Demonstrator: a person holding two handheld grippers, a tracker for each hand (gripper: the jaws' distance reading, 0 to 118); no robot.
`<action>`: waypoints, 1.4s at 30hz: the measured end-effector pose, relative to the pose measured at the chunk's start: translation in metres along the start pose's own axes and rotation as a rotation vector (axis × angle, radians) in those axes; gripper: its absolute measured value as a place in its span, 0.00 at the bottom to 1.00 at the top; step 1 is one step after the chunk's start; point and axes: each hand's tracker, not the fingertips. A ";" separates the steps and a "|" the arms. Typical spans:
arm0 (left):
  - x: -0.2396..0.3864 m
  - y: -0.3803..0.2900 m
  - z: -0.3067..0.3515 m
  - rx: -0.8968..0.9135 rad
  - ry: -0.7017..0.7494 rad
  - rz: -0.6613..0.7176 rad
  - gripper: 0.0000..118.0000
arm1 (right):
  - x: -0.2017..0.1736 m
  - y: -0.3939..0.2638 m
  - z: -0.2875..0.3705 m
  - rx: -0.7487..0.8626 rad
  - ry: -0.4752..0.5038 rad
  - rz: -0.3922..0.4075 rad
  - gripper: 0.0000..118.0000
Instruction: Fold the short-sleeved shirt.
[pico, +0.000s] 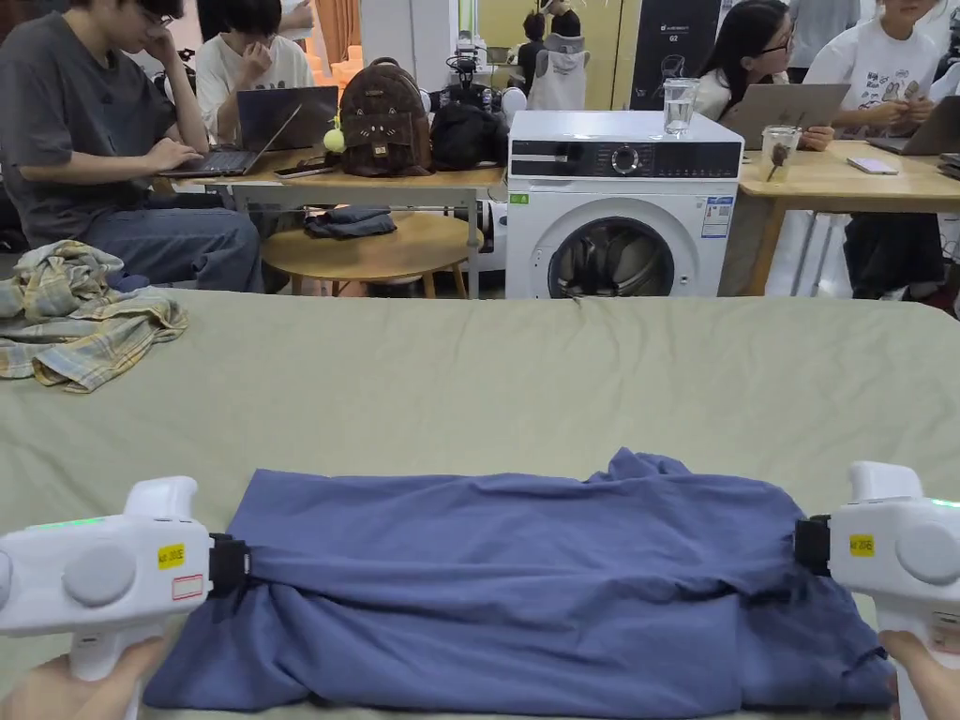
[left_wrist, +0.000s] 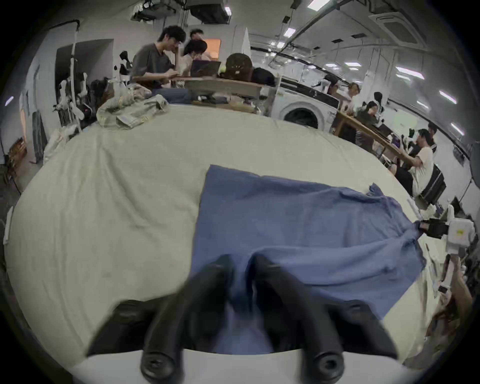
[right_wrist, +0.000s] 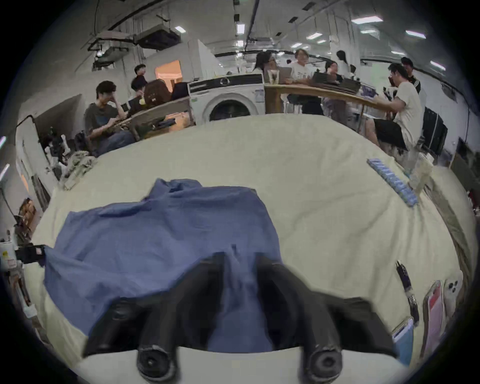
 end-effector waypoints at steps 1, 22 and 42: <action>-0.003 0.005 -0.002 0.040 0.050 -0.012 0.39 | 0.000 -0.003 -0.002 0.006 -0.002 -0.011 0.39; 0.094 0.006 0.113 0.276 0.010 -0.192 0.00 | -0.058 -0.026 0.096 0.202 0.112 0.123 0.00; -0.014 -0.071 0.052 -0.044 -0.067 0.146 0.34 | -0.026 -0.074 0.148 0.178 0.250 0.087 0.00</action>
